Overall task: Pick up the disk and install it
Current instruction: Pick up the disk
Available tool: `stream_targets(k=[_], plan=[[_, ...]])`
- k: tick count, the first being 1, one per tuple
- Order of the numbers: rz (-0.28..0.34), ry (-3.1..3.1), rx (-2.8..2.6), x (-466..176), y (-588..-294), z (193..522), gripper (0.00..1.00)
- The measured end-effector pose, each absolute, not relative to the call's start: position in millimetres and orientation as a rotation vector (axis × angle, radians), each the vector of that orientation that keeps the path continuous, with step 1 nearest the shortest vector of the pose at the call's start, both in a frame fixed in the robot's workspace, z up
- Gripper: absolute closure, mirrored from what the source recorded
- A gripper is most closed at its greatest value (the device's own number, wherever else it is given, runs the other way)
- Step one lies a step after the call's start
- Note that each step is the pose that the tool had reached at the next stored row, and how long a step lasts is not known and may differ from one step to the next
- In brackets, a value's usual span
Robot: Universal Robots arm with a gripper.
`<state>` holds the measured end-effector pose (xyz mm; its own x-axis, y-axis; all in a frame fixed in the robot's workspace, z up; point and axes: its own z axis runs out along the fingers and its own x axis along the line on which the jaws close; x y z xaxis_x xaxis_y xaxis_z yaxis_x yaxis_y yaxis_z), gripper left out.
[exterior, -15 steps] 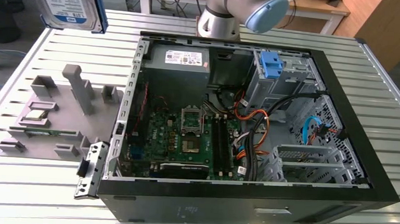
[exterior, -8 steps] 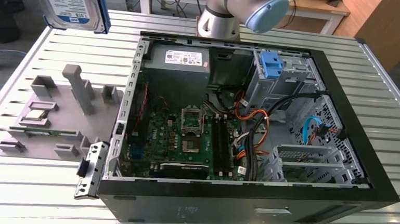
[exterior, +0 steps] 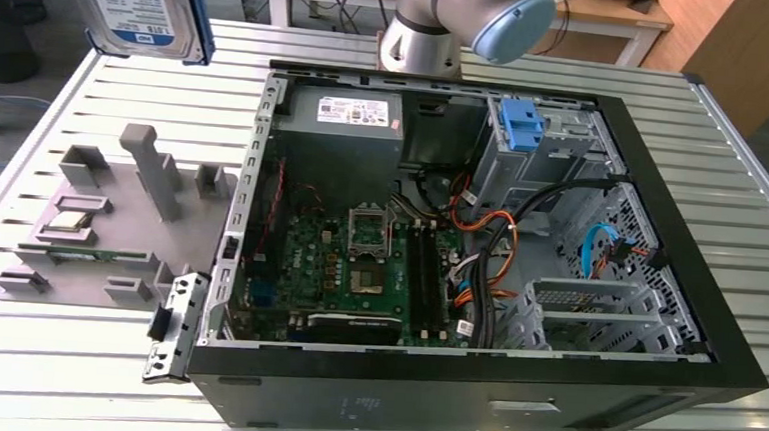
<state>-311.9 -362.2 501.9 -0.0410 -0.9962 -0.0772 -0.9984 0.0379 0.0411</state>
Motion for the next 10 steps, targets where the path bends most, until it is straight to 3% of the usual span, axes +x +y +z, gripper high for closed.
stream_targets(k=[10], plan=[[0.13, 2.243, -2.156, -300, -362, 502, 0.65]])
